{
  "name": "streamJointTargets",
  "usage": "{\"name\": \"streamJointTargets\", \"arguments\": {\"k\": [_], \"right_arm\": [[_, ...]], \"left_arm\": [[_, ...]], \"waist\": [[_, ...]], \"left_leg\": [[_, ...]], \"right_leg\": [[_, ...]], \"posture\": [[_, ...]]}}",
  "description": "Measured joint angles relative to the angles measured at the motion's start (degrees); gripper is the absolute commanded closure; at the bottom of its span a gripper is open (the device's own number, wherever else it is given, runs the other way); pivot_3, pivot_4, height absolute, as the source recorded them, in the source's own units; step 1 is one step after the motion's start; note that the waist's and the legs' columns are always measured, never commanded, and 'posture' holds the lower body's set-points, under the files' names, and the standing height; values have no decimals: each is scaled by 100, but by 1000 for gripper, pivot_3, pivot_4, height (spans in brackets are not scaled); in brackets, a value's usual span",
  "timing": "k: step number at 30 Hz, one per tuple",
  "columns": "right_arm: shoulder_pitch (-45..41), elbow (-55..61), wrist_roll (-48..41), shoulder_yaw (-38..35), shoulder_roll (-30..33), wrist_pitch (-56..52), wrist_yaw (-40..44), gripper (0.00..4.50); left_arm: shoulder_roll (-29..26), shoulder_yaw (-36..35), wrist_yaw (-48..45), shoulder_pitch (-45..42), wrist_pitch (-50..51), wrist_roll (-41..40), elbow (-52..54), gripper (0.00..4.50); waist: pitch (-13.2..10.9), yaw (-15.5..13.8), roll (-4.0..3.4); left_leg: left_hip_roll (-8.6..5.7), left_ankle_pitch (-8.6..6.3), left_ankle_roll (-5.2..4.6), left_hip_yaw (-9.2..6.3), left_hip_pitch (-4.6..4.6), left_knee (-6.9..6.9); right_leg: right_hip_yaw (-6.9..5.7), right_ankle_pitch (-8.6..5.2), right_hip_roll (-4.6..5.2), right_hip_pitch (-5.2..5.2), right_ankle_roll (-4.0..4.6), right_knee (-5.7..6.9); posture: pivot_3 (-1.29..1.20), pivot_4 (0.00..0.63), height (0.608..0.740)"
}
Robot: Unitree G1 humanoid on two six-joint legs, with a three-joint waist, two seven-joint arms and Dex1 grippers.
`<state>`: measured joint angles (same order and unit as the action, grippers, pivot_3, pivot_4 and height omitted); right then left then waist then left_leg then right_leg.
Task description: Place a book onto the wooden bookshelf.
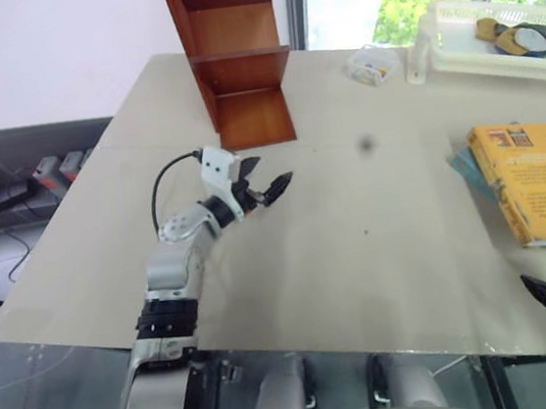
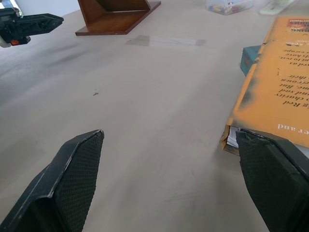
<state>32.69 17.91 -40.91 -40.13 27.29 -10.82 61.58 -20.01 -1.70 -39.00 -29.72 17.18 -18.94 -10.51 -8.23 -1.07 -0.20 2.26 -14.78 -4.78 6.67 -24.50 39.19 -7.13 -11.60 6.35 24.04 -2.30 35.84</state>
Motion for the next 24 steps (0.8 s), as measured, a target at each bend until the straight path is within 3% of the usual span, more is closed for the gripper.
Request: {"name": "streamJointTargets", "arguments": {"k": [7,24], "right_arm": [[461,-211,143,216,428,-87,414,0],[454,-423,248,317,545,-13,485,0]], "left_arm": [[36,-27,51,99,101,-72,147,15],[43,-70,98,289,127,-153,388,15]], "waist": [[1,10,0],[0,7,0]], "left_leg": [[-2,12,-22,0,-2,1],[-1,9,-18,-2,-1,1]], "right_leg": [[2,1,0,0,2,0],[-2,0,19,-1,1,0]], "posture": [[0,150,712],[0,150,712]]}}
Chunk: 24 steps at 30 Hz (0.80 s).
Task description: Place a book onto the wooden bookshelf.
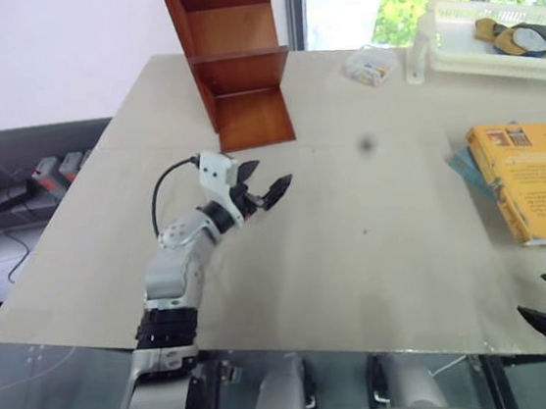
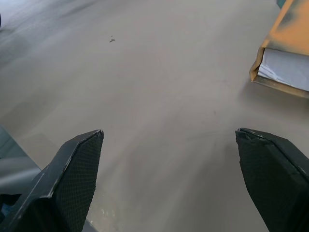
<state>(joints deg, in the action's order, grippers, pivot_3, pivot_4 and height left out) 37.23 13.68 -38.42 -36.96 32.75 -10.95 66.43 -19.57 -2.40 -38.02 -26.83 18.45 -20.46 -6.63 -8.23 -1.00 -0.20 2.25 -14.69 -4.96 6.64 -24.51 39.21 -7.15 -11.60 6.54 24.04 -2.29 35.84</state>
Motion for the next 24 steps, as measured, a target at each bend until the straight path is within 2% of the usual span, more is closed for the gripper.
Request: {"name": "streamJointTargets", "arguments": {"k": [10,12,15,17,21,24], "right_arm": [[-60,-257,113,-51,3,118,-239,0],[-200,-427,62,-242,54,115,-340,0],[-650,-716,-311,-914,318,9,-636,0],[-989,-815,-518,-1333,491,-62,-970,0],[-1709,-913,-395,-1505,527,-181,-1995,0],[-2476,-1087,126,-1444,494,-395,-3454,0]], "left_arm": [[-125,-41,-220,-1,23,-114,56,15],[-195,-131,-434,-9,84,-301,85,15],[-450,-283,-968,-205,281,-797,177,15],[-645,-442,-1302,-395,436,-1129,293,15],[-920,-622,-1864,-533,788,-1691,418,15],[-1181,-658,-2269,-550,1037,-2032,596,15]], "waist": [[0,2,0],[-1,3,0],[-2,12,1],[-2,12,1],[1,13,-3],[-2,20,-3]], "left_leg": [[-1,0,1,1,0,0],[-1,-1,2,2,-1,1],[-1,-2,4,5,1,5],[1,-1,4,4,3,5],[5,9,1,4,5,3],[2,22,22,11,1,4]], "right_leg": [[-1,0,-1,0,0,0],[-1,0,-1,1,0,0],[0,0,-18,0,-1,0],[1,0,-22,-1,-1,1],[5,0,-34,-3,1,4],[11,1,-34,1,0,4]], "posture": [[0,150,712],[0,150,712],[0,150,712],[0,150,712],[0,150,712],[0,150,712]]}}
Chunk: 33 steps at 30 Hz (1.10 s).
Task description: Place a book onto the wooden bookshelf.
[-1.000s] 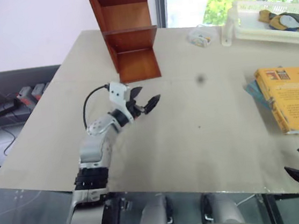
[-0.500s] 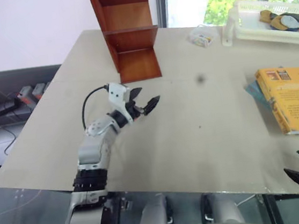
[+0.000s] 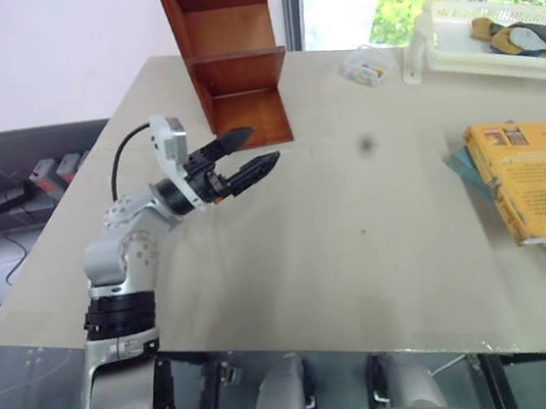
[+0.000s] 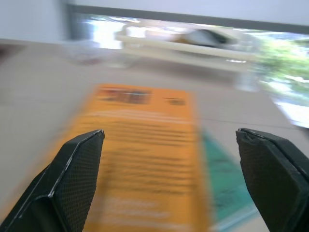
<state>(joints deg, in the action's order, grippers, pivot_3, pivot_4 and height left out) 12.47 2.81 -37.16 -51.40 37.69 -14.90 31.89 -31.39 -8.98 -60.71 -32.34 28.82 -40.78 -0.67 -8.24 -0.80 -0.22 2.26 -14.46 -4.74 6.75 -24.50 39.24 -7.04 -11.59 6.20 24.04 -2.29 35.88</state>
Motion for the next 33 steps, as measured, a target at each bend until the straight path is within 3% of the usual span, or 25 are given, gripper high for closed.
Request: {"name": "streamJointTargets", "arguments": {"k": [7,12,17,23,33], "right_arm": [[-2093,108,315,405,-395,-1415,-3074,0],[-3285,-431,605,831,-180,-2073,-4059,0],[-3822,-2431,998,658,800,-2200,-4156,0],[-3347,-3066,1519,1355,1353,-1841,-3042,0],[-2626,-3955,2403,1926,1566,-758,-2445,0]], "left_arm": [[-115,-6,-149,-124,30,-67,132,15],[-53,44,-20,-101,26,-41,275,15],[-54,3,208,281,30,-40,516,15],[-51,-33,405,436,42,-64,811,15],[-51,-30,514,480,41,-74,835,15]], "waist": [[0,28,-4],[-10,-7,-21],[-12,2,-20],[-16,74,-29],[-18,164,-26]], "left_leg": [[3,8,9,13,10,0],[-2,9,9,12,4,-4],[-13,4,2,16,-10,-8],[-7,5,4,33,18,-10],[-1,4,4,47,60,-15]], "right_leg": [[14,1,-6,-1,-2,8],[9,16,-8,0,-15,9],[8,16,-3,2,-19,-7],[24,0,-7,-7,-47,1],[45,0,-8,-37,-45,4]], "posture": [[0,150,712],[0,150,712],[0,150,712],[0,150,712],[0,150,712]]}}
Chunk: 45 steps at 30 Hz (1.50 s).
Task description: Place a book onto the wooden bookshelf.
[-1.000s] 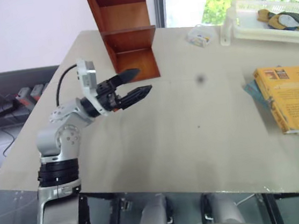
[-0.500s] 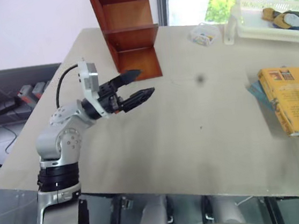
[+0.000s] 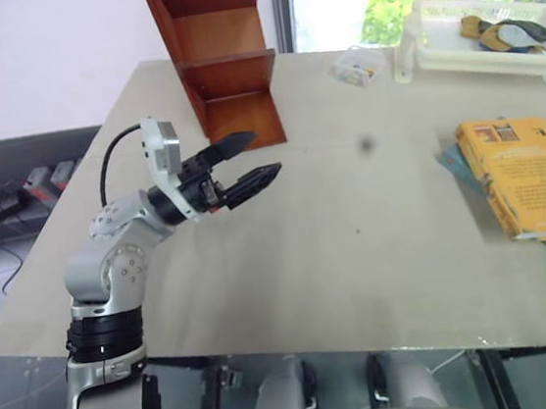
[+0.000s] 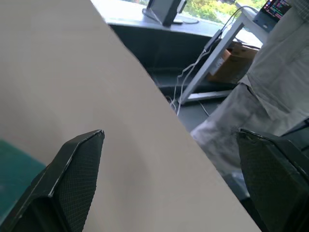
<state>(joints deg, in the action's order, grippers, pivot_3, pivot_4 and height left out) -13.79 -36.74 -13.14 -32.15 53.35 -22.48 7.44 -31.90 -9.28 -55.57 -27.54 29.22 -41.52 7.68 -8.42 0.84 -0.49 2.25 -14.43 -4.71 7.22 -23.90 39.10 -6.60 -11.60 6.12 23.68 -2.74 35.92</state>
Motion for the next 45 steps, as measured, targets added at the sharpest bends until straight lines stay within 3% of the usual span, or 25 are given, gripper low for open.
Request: {"name": "streamJointTargets", "arguments": {"k": [17,24,29,37,45], "right_arm": [[535,225,-371,-263,-783,148,151,0],[987,766,-832,-569,-981,-119,570,0],[1666,1517,-1160,-902,-1463,-123,808,0],[2769,2910,-1705,-745,-2153,-45,2052,0],[3010,3362,-1833,-459,-2393,143,2748,0]], "left_arm": [[-18,42,-32,-7,-97,152,-2,15],[-32,41,-45,-5,-115,208,-4,15],[-32,47,-59,-4,-161,214,-7,15],[-58,94,-153,-52,-214,288,-133,15],[-57,110,-220,-141,-231,376,-200,15]], "waist": [[-3,-14,6],[-3,-16,11],[3,-27,27],[12,8,82],[10,22,112]], "left_leg": [[6,-1,1,9,6,-1],[8,-2,0,7,6,-1],[10,-3,2,-4,5,-7],[35,-33,4,-9,8,-8],[64,-30,21,-16,11,-8]], "right_leg": [[8,-2,-3,0,4,-1],[7,-3,-2,0,5,-1],[-2,-11,-3,-1,18,-2],[-2,-13,-2,0,25,-4],[-8,-11,-7,8,31,-5]], "posture": [[0,150,712],[0,150,712],[0,150,712],[0,150,712],[0,150,712]]}}
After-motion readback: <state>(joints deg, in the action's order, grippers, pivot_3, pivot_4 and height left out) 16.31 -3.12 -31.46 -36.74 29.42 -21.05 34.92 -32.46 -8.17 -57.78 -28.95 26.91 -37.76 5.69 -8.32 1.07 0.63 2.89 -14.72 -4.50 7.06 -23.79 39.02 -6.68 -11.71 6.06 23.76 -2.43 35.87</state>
